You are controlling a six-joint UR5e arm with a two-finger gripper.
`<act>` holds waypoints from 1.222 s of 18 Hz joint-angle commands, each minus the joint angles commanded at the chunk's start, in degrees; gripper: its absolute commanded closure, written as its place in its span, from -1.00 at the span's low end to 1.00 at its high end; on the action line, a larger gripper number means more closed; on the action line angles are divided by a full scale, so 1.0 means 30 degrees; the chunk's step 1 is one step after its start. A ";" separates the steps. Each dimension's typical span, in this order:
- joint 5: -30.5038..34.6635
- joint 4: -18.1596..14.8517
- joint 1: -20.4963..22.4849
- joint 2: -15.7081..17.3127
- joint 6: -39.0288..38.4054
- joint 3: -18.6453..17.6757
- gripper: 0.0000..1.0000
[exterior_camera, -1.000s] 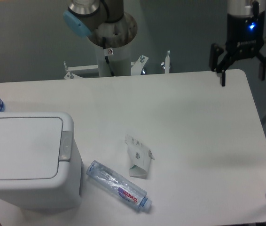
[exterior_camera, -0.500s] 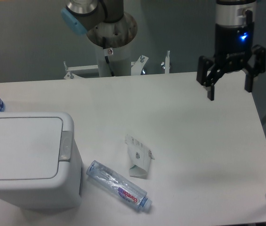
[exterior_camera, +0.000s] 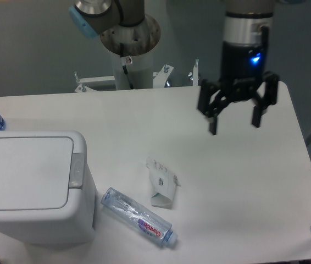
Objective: Open the trash can
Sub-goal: 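Move the open gripper toward the white trash can lid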
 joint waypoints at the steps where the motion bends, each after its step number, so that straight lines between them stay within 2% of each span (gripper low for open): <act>1: 0.0000 0.0000 -0.0149 0.0058 -0.0064 -0.0058 -1.00; 15: -0.0029 0.0088 -0.2257 -0.0263 -0.2055 -0.0030 -1.00; 19: -0.0146 0.0760 -0.3165 -0.0469 -0.2787 0.0000 -1.00; 22: -0.0176 0.0761 -0.3664 -0.0674 -0.3519 -0.0088 -1.00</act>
